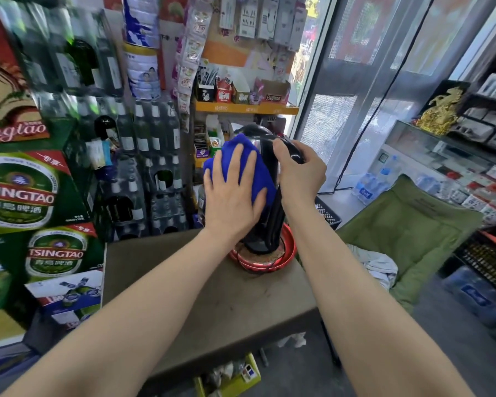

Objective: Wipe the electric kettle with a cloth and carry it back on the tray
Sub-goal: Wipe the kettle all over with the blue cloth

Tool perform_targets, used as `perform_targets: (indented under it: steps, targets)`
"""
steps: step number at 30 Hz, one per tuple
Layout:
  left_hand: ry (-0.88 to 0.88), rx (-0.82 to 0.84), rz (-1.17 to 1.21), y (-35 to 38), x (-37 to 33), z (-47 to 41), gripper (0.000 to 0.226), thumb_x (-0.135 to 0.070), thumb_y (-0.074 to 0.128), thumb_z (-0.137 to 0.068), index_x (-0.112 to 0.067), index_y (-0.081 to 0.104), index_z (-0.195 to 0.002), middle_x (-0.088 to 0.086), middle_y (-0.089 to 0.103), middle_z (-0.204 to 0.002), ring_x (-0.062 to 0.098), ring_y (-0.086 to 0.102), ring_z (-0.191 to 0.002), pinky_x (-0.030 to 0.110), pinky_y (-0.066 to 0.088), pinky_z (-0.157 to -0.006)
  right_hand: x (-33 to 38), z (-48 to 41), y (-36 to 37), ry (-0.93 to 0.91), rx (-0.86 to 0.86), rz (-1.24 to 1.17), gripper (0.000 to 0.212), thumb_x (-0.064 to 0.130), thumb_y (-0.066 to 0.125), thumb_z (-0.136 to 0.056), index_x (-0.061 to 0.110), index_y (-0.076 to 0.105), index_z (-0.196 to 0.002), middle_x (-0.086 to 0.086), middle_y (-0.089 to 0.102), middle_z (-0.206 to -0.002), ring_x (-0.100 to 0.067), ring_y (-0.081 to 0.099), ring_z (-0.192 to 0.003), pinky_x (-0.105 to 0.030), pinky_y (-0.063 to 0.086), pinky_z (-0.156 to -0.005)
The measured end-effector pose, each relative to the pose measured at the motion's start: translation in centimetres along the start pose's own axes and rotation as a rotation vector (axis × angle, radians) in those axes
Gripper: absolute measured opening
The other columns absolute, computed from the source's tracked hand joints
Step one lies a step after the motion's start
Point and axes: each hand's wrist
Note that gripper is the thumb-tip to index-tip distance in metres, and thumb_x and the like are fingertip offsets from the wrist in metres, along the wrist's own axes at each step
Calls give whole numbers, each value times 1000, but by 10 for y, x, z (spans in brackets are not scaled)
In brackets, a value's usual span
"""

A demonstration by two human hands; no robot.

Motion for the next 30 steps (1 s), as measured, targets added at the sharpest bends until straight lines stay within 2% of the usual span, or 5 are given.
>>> perform_targets:
  steps: [5,11,18,25,30]
  targets:
    - [-108,14,79,-8,-4,-22,66,-48,34,-93,-22,26,-154,9,24,-162,43,23,-145,62,32,-110,-2,-1,1,24,22,-3,37,42,77,-78,19,78,-107,7,77,-96,-12,70,-93,-40,59,-91]
    - [190,36,-98,12,0,21,64,-47,37,-94,-22,27,-153,8,20,-163,43,7,-150,66,26,-110,-3,-17,-6,92,-15,-51,37,47,78,-71,21,80,-98,-1,78,-90,-33,72,-92,-56,56,-90]
    - [-235,29,298,3,2,2,65,-47,33,-99,-21,16,-156,9,17,-164,42,26,-143,56,32,-112,-11,-13,-11,120,72,-96,51,54,78,-63,24,78,-104,-8,77,-102,-26,63,-81,-56,58,-86]
    - [34,90,-16,-9,-2,-25,67,-49,31,-96,-21,20,-156,7,17,-165,44,13,-148,64,30,-110,-9,-15,-11,53,145,-65,40,49,78,-63,25,81,-96,1,80,-89,-20,72,-80,-51,62,-80]
    - [-305,-47,449,3,4,-13,59,-51,27,-98,-26,24,-152,4,31,-157,25,37,-138,43,36,-108,-11,-15,-11,23,164,-38,28,55,77,-63,41,76,-88,7,79,-90,-17,70,-77,-47,62,-84]
Point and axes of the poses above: each hand's wrist, its own z-axis away from the middle knuckle, its own y-axis out of the palm, x = y × z
